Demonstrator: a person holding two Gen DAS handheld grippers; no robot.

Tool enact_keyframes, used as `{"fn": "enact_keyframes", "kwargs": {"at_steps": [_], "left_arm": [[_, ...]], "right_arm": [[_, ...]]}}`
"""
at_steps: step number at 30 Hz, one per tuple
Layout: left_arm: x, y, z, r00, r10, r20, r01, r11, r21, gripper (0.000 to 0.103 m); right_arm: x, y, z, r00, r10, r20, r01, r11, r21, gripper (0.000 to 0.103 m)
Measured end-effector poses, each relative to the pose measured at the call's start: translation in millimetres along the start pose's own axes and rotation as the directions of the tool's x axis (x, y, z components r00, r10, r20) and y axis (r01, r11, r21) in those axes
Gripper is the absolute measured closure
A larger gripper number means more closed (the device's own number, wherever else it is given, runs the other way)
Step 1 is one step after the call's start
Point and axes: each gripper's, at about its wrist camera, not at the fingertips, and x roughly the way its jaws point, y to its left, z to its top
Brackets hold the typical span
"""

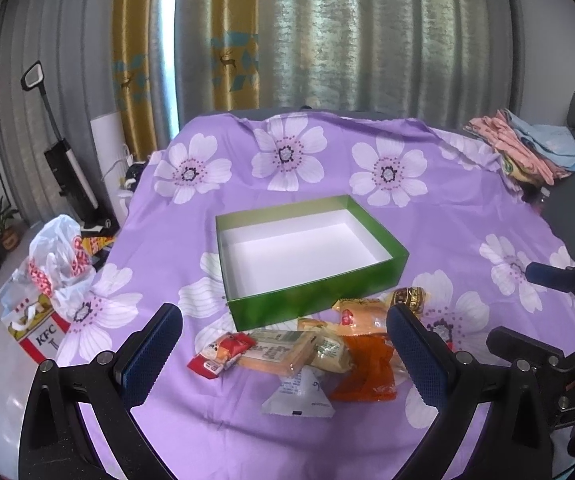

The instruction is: Organize snacks

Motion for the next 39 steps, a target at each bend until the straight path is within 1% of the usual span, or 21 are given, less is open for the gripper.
{"fn": "enact_keyframes", "kwargs": {"at_steps": [15,18,20,24,28,31,34,37,39], "left_arm": [[-3,-4,-2,1.0,-0.004,0.003,0.004,1.0,-0.001,0.001],[-2,-7,-4,1.0,-0.021,-0.006,0.021,1.0,-0.003,0.001],[2,-8,-7,0.998,-0.056,-0.029,0.056,0.998,-0.016,0.001],[17,2,-18,0.984,-0.144,-0.104,0.135,0.987,-0.082,0.001],[32,18,-30,0.958,-0.239,-0.16,0.208,0.96,-0.187,0.001],[37,27,-40,0.941,-0.296,-0.162,0.256,0.939,-0.23,0.001],[37,34,-56,0.928,-0.342,-0.146,0.303,0.923,-0.237,0.001],[40,43,-69,0.918,-0.366,-0.151,0.324,0.914,-0.244,0.002],[42,47,-77,0.901,-0.406,-0.154,0.359,0.896,-0.262,0.002]], "right_arm": [[-5,7,1,1.0,0.008,-0.005,-0.008,1.0,0.003,0.0],[-5,7,-1,1.0,0.009,-0.011,-0.009,1.0,0.008,0.0],[-3,6,-3,1.0,0.006,-0.015,-0.006,1.0,0.014,0.0],[2,2,-9,0.999,0.009,-0.032,-0.008,0.999,0.043,0.0],[9,-5,-21,0.998,0.018,-0.052,-0.015,0.998,0.069,0.0],[16,-9,-33,0.997,0.036,-0.068,-0.03,0.995,0.096,0.0],[25,-10,-48,0.993,0.078,-0.086,-0.066,0.989,0.13,0.0],[35,-4,-63,0.986,0.135,-0.097,-0.121,0.982,0.142,0.0],[44,4,-73,0.979,0.169,-0.11,-0.154,0.979,0.138,0.0]]}}
